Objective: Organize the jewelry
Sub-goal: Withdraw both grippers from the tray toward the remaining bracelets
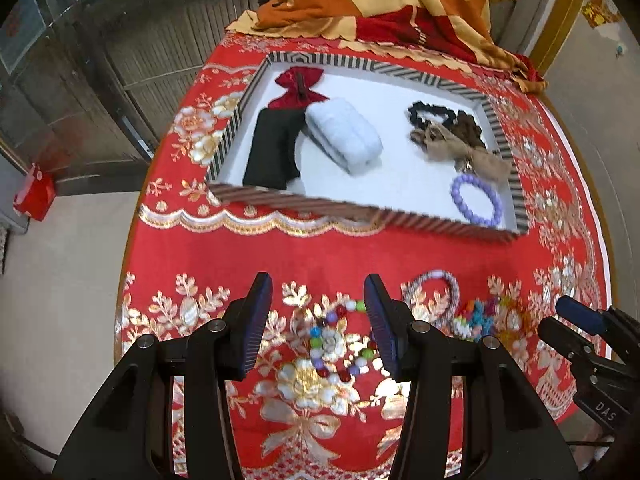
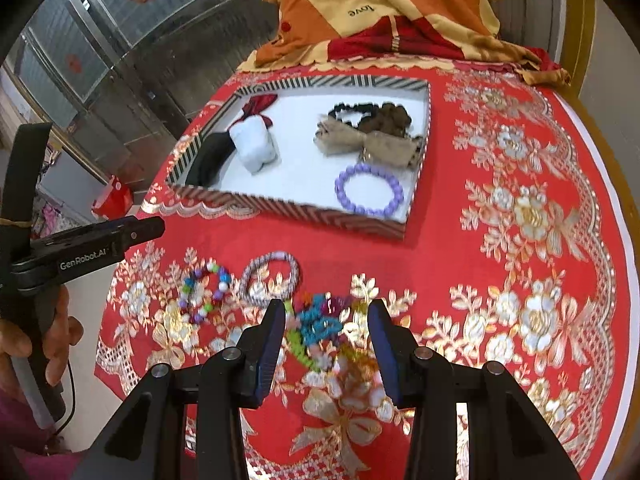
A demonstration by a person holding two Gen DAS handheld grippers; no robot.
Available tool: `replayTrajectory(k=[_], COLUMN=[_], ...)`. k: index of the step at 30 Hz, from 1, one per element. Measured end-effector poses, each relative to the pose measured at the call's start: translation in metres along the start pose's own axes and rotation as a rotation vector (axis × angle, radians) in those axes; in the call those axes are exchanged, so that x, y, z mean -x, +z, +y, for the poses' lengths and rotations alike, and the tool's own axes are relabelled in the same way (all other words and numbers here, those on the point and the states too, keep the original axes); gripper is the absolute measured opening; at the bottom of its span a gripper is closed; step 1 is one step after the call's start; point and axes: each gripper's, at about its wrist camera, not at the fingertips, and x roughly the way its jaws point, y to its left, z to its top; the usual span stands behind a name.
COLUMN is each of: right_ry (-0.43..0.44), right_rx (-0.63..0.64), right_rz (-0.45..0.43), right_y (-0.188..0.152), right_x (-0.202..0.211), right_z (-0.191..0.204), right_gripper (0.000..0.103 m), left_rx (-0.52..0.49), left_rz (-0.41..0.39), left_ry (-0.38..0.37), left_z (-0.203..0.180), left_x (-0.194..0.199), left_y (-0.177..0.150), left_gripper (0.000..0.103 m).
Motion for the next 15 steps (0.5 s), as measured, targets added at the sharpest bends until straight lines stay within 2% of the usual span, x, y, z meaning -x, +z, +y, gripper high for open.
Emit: replayTrajectory(k=[15], right_ry=[-0.029], right_rx=[-0.024], right_rz=[0.066], right_y=[-0.031], right_x=[-0.016], right_z=[-0.018], right_gripper=[0.041], left_rx=[-0.028], left_rz=[0.118], left_ry=[-0.062], left_z=[-0.005], left_x=[-0.026], left_y=[-0.029], left_gripper=[0.047])
